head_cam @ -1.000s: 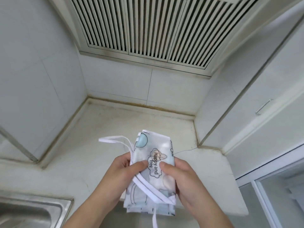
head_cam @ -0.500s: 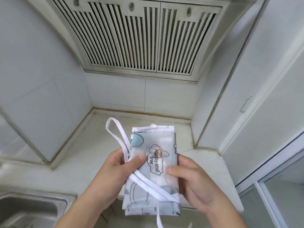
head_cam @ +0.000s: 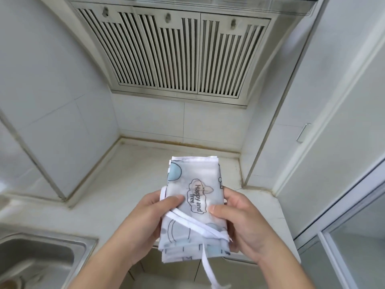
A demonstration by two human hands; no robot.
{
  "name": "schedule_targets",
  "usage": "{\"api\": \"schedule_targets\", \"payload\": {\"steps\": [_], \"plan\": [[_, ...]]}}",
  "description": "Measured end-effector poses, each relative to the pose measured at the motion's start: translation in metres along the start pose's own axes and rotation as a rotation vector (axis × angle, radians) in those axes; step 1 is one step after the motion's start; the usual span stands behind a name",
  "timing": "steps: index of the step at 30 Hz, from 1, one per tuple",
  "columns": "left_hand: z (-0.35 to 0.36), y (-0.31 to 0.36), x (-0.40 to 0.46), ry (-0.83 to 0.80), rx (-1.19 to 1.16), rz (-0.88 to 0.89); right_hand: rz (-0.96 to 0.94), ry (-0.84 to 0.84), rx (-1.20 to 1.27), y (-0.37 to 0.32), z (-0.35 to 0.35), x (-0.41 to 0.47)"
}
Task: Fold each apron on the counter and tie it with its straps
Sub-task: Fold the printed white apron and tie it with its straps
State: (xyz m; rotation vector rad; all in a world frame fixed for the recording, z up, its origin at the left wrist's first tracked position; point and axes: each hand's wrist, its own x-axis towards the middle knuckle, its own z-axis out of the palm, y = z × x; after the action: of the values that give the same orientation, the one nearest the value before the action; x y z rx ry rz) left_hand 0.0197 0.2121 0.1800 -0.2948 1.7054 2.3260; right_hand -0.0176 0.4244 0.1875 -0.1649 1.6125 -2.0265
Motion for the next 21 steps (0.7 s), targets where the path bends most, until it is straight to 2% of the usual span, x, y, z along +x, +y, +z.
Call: {"api": "schedule_targets", "payload": {"steps": [3, 6, 11, 16, 18, 19, 21], "plan": [[-0.003, 0.006, -0.002, -0.005, -0.024, 0.063, -0.043, -0.049, 0.054, 0.000, 0.002, 0.004], [-0.008, 0.008, -0.002, -0.038, -0.096, 0.150, -0.106, -0.075, 0.227, 0.001, 0.006, 0.006], [-0.014, 0.000, -0.002, -0.189, -0.174, 0.211, -0.137, 0.045, 0.289, 0.004, 0.007, 0.008], [-0.023, -0.004, -0.005, -0.196, -0.254, 0.132, -0.164, 0.148, 0.210, 0.004, 0.009, 0.008], [-0.032, -0.005, -0.004, -0.122, -0.347, 0.058, -0.191, 0.192, 0.171, 0.003, 0.008, 0.007], [-0.039, -0.005, -0.002, -0.029, -0.359, -0.013, -0.208, 0.209, 0.155, 0.002, 0.006, 0.007], [-0.051, -0.003, -0.005, 0.150, -0.254, -0.222, -0.227, 0.240, 0.079, -0.004, 0.003, 0.004]]}}
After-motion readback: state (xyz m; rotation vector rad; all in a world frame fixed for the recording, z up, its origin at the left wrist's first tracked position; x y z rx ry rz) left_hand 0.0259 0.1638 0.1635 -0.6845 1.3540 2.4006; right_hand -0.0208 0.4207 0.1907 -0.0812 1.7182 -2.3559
